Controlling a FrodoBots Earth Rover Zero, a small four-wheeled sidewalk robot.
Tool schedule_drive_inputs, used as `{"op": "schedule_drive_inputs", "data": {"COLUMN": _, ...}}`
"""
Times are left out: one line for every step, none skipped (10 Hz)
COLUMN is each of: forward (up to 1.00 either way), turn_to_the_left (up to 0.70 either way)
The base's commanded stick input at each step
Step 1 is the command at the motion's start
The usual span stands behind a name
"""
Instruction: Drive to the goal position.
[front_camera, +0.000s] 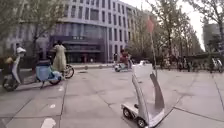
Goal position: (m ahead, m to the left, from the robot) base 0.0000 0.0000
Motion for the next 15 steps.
{"op": "schedule_drive_inputs", "data": {"forward": 0.0, "turn_to_the_left": 0.0}}
{"op": "schedule_drive_inputs", "data": {"forward": 0.0, "turn_to_the_left": 0.0}}
{"op": "schedule_drive_inputs", "data": {"forward": 0.0, "turn_to_the_left": 0.0}}
{"op": "schedule_drive_inputs", "data": {"forward": 0.0, "turn_to_the_left": 0.0}}
{"op": "schedule_drive_inputs", "data": {"forward": 0.0, "turn_to_the_left": 0.0}}
{"op": "schedule_drive_inputs", "data": {"forward": 0.0, "turn_to_the_left": 0.0}}
{"op": "schedule_drive_inputs", "data": {"forward": 0.0, "turn_to_the_left": 0.0}}
{"op": "schedule_drive_inputs", "data": {"forward": 0.0, "turn_to_the_left": 0.24}}
{"op": "schedule_drive_inputs", "data": {"forward": 0.0, "turn_to_the_left": 0.56}}
{"op": "schedule_drive_inputs", "data": {"forward": 0.0, "turn_to_the_left": 0.7}}
{"op": "schedule_drive_inputs", "data": {"forward": 0.0, "turn_to_the_left": 0.7}}
{"op": "schedule_drive_inputs", "data": {"forward": 0.0, "turn_to_the_left": 0.7}}
{"op": "schedule_drive_inputs", "data": {"forward": 0.0, "turn_to_the_left": 0.7}}
{"op": "schedule_drive_inputs", "data": {"forward": 0.0, "turn_to_the_left": 0.7}}
{"op": "schedule_drive_inputs", "data": {"forward": 0.0, "turn_to_the_left": 0.7}}
